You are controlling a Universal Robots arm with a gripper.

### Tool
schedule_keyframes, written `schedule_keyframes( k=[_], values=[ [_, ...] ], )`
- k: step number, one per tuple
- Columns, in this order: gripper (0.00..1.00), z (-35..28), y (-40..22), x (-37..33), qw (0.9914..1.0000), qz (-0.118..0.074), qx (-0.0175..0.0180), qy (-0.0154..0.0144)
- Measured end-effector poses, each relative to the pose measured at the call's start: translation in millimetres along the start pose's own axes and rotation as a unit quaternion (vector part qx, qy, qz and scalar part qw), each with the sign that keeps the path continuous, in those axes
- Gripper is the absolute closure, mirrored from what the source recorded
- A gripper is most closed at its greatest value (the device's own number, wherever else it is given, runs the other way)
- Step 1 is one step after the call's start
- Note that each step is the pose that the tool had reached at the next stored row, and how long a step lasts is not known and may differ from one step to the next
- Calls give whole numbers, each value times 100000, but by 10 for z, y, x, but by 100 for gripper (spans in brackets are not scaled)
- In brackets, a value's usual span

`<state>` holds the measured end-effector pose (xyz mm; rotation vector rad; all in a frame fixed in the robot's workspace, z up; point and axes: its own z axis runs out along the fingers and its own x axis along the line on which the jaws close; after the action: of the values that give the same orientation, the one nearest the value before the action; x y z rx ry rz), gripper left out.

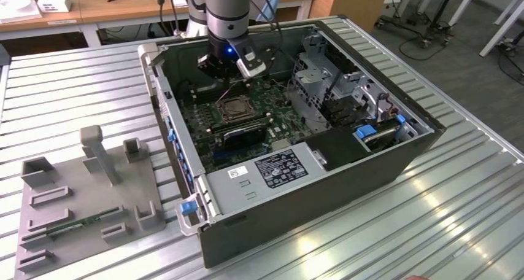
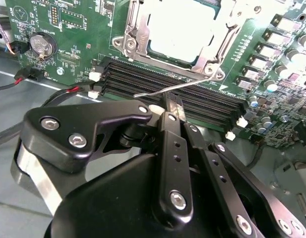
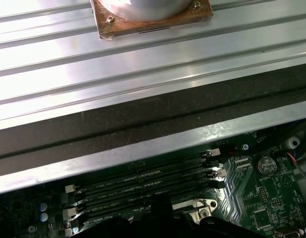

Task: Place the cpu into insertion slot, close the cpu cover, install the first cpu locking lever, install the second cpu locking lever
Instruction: 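Install the first cpu locking lever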

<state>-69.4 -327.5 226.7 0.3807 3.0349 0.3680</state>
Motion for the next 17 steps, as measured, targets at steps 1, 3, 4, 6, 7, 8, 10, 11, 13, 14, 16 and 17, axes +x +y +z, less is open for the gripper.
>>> schedule_keyframes(
  k=[1, 3, 4, 6, 7, 8, 10, 11, 13, 14, 16, 17],
  values=[
    [89, 6, 0, -4, 100000, 40, -34, 1],
    [89, 19, -1, -13, 100000, 130, -128, 2],
    [89, 24, -1, -17, 100000, 171, -166, 5],
    [89, 33, -2, -25, 99999, 232, -253, 14],
    [89, 35, -2, -26, 99999, 243, -271, 22],
    [89, 35, -2, -26, 99999, 250, -269, 24],
    [89, 37, -1, -27, 99999, 246, -288, 22],
    [89, 37, -2, -28, 99999, 243, -293, 24],
    [89, 37, -2, -28, 99999, 243, -291, 23],
    [89, 40, -2, -28, 99999, 242, -304, 18],
    [89, 47, -6, -29, 99999, 240, -298, 21],
    [89, 50, -9, -29, 99999, 239, -289, 25]
  ],
)
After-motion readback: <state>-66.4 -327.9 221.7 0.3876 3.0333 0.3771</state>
